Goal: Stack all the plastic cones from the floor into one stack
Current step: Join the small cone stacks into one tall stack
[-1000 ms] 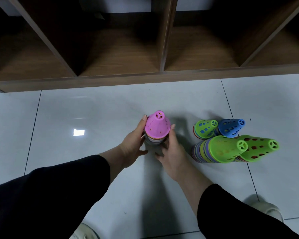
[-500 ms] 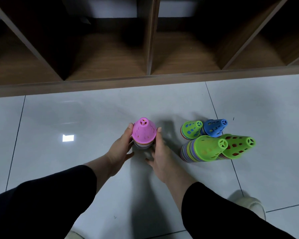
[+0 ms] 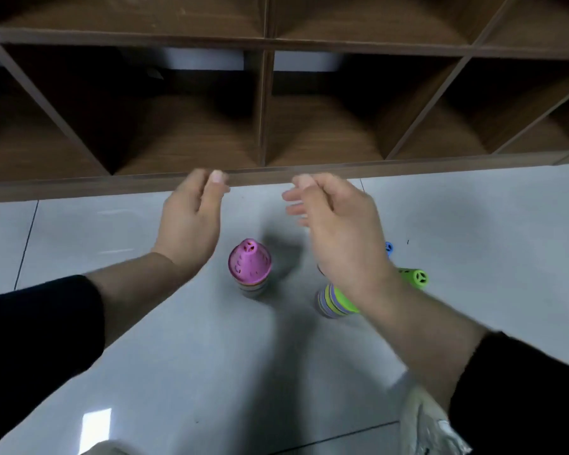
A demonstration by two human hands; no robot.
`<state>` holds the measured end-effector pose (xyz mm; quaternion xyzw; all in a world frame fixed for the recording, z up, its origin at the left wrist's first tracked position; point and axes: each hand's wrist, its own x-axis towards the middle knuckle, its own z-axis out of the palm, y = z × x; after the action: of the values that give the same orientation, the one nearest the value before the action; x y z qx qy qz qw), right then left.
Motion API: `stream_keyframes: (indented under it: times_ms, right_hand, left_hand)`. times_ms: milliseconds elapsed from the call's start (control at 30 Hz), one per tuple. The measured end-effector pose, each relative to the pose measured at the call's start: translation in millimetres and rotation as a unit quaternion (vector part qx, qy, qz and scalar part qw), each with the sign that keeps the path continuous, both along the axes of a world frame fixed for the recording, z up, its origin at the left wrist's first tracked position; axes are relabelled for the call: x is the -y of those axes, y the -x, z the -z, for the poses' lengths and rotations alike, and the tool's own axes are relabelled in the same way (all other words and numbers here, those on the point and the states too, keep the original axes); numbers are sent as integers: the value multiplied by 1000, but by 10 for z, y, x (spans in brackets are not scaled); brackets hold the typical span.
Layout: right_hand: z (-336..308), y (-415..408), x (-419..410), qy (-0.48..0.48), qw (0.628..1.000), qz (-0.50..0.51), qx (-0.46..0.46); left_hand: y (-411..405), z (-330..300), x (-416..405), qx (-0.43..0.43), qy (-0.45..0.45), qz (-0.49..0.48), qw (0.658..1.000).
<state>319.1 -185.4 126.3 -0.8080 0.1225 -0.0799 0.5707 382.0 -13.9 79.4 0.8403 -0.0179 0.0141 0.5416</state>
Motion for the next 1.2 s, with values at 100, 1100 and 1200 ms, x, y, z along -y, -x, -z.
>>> stream_keyframes:
  times_ms: [100, 1100, 1200]
  right_hand:
    - [-283, -318, 693, 182, 973, -128, -63]
    - [2375, -38, 2583, 90, 943, -214, -240]
    - [2404, -60, 2555, 111, 946, -222, -208]
  left_hand:
    - [-102, -481, 391, 129, -18, 115, 985]
    - [111, 1706, 1557, -151, -246, 355, 889]
    - [67, 1826, 1603, -93, -316, 363, 871]
